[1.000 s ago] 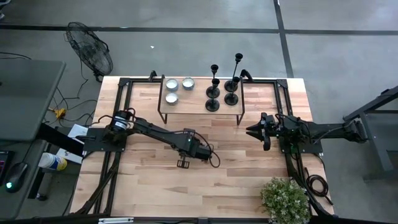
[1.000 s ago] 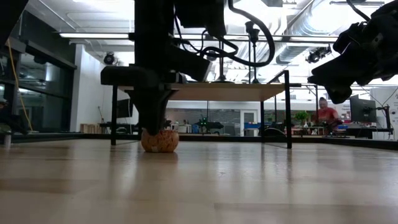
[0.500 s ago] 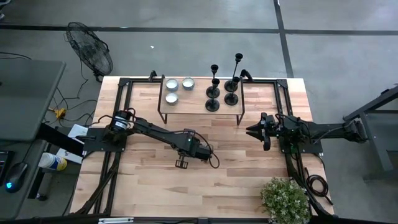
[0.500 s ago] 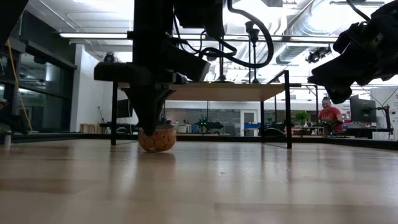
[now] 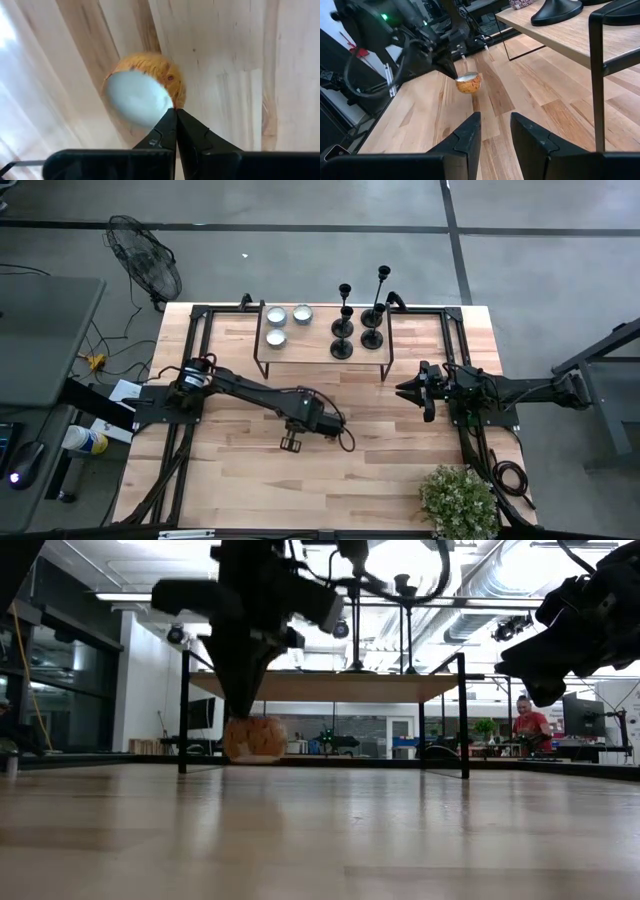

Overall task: Pick & Place candle stick holders
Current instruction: Put the yellow scented candle on the shelf and align it with the blue scented candle

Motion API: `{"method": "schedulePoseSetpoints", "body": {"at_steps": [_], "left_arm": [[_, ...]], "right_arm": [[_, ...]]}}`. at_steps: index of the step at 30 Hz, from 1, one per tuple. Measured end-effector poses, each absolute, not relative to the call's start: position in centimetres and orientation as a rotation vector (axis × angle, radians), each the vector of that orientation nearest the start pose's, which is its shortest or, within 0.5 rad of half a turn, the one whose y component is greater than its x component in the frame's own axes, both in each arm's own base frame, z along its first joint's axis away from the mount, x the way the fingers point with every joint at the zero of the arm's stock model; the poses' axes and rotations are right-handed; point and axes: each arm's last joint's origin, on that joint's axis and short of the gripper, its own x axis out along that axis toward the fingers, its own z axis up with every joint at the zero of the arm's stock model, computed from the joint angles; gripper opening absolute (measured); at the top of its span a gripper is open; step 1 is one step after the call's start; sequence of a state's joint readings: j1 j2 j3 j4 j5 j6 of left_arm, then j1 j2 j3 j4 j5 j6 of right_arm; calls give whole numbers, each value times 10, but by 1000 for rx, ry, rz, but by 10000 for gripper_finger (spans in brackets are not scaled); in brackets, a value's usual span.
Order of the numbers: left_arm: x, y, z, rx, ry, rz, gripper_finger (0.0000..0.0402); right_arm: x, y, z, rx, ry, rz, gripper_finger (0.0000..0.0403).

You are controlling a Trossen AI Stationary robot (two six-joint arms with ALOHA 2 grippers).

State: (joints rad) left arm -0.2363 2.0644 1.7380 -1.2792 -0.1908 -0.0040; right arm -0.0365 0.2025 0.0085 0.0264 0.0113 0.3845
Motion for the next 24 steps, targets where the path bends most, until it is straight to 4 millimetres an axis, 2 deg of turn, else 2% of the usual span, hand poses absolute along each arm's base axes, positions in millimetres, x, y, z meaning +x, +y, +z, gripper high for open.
{"method": "schedulePoseSetpoints", "body": {"at_steps": [9, 12, 15, 20, 24], "left_arm": [[382, -87, 255, 319, 1589, -48, 0], [383, -88, 261, 292, 1577, -75, 0], [385, -91, 257, 219, 1567, -157, 0], [387, -92, 241, 204, 1547, -160, 4], [384, -91, 225, 213, 1580, -144, 31]], "right_arm": [[109, -4, 152, 386, 157, -79, 98], [109, -4, 152, 386, 157, -80, 98], [109, -4, 152, 386, 157, -80, 98], [109, -4, 152, 386, 157, -79, 98], [109, -4, 152, 386, 157, -80, 98]]}}
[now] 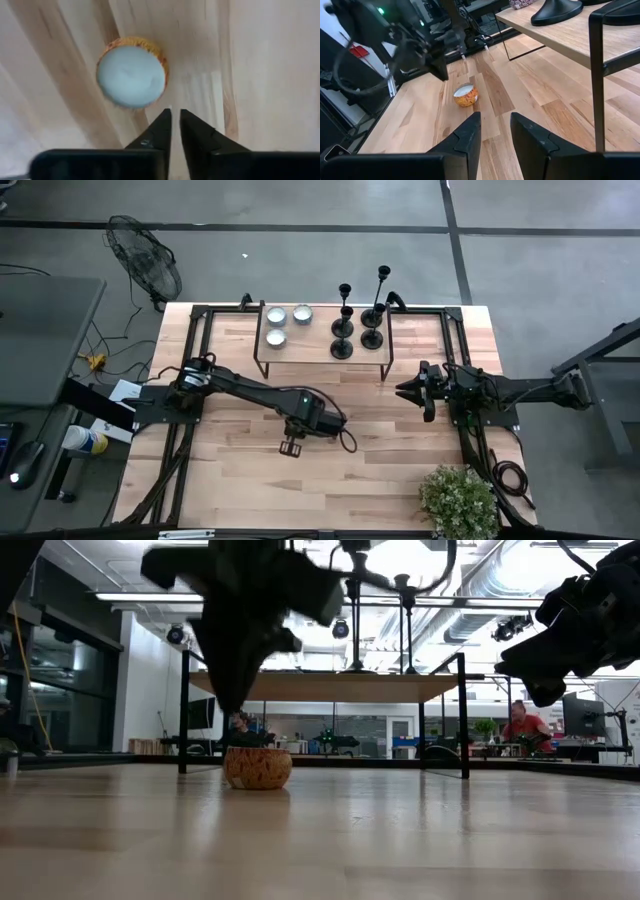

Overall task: Pick & Place candle stick holders
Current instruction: Put the yellow scented candle on the shelf and align it with the blue scented candle

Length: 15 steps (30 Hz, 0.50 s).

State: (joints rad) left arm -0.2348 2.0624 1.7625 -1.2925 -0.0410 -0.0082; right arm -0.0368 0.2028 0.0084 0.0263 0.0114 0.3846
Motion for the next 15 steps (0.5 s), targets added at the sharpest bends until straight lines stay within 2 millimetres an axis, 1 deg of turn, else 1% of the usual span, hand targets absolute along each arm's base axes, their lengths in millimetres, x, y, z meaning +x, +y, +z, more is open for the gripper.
{"method": "schedulePoseSetpoints", "body": {"at_steps": [3, 9, 12, 15], "left_arm": [[384, -91, 210, 192, 1569, -119, 72], [387, -93, 203, 190, 1509, -20, 165], [390, -92, 204, 213, 1470, 24, 190], [392, -91, 204, 218, 1450, 55, 194]], "right_arm": [[109, -4, 152, 386, 157, -80, 98], [109, -4, 152, 386, 156, -80, 98], [109, -4, 152, 386, 157, -80, 98], [109, -4, 152, 386, 156, -79, 98]]}}
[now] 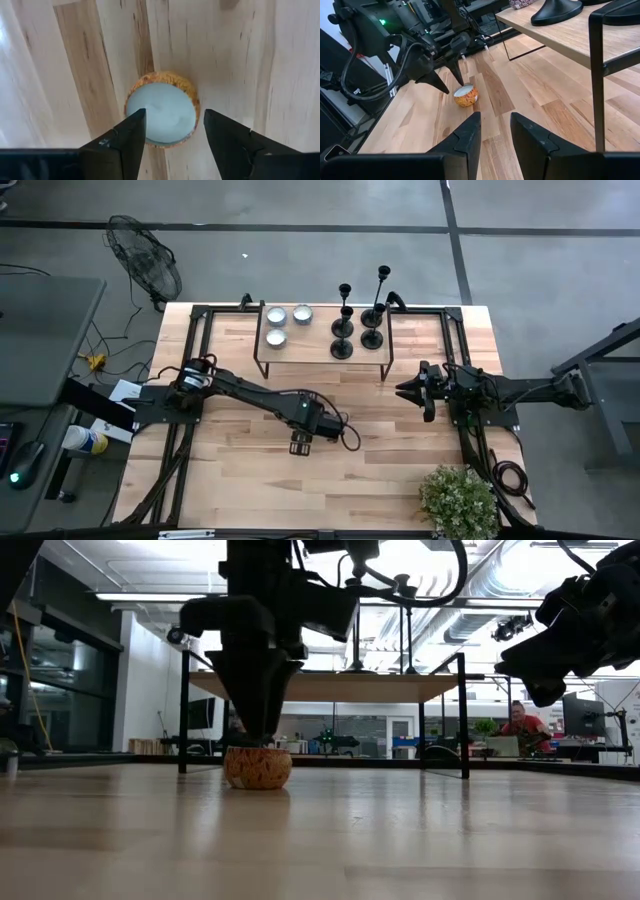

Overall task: Pick & Place candle stick holders
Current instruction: Put the yellow scented candle on the shelf and align it with the blue scented candle

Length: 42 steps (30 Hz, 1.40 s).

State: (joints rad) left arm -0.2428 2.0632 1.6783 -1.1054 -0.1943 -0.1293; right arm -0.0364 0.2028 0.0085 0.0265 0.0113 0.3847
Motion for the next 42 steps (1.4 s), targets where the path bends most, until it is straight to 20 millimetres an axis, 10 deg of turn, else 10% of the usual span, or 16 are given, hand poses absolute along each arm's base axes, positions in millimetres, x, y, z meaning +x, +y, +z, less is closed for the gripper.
{"method": "schedulePoseSetpoints", "body": {"at_steps": [25, 42], "left_arm": [[395, -97, 186, 253, 1495, 68, 176], [393, -98, 185, 221, 1521, 26, 19]], "right_arm": [[109, -4, 152, 386, 157, -80, 98], [109, -4, 152, 386, 157, -80, 98]]}}
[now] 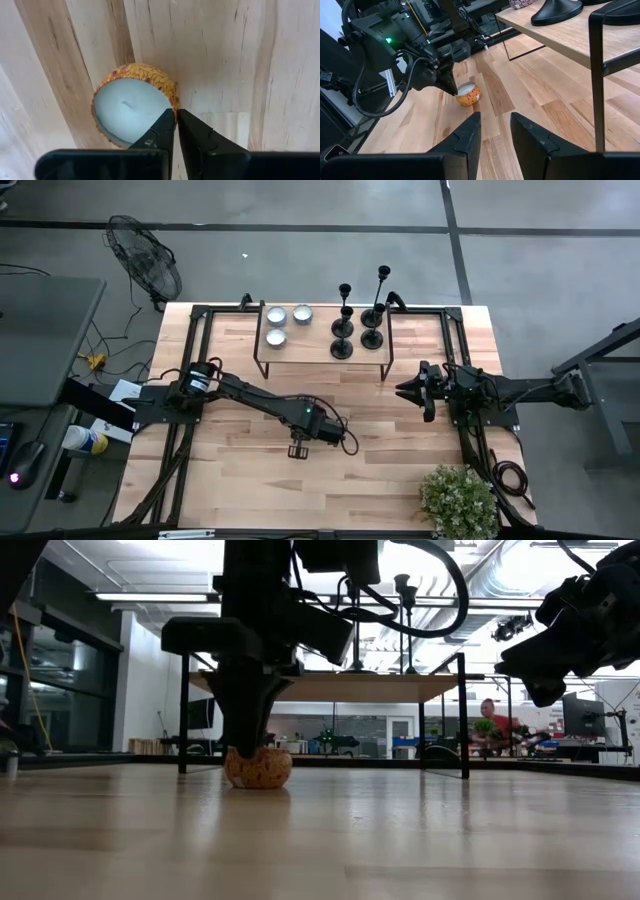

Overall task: Pick & Place candle stick holders
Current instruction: Put the yellow scented candle on the shelf and align it with the blue scented candle

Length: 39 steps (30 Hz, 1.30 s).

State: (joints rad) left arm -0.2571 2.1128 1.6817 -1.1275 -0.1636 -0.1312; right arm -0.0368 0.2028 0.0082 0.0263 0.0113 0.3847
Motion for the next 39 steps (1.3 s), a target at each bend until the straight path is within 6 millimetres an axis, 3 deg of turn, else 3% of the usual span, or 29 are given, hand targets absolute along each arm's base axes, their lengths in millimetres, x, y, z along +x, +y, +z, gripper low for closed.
{"method": "schedulePoseSetpoints", "body": {"at_steps": [10, 20, 24, 32, 39], "left_arm": [[393, -100, 185, 211, 1528, -29, 20], [393, -99, 185, 211, 1528, -28, 97], [393, -99, 185, 209, 1528, -25, 107], [391, -98, 178, 237, 1531, -2, 85], [391, -97, 178, 261, 1534, -2, 16]], "right_arm": [[109, -4, 152, 386, 157, -80, 98], [109, -4, 152, 386, 157, -80, 98], [109, -4, 152, 386, 156, -80, 98], [109, -4, 152, 386, 156, -80, 98], [109, -4, 152, 386, 156, -79, 98]]}}
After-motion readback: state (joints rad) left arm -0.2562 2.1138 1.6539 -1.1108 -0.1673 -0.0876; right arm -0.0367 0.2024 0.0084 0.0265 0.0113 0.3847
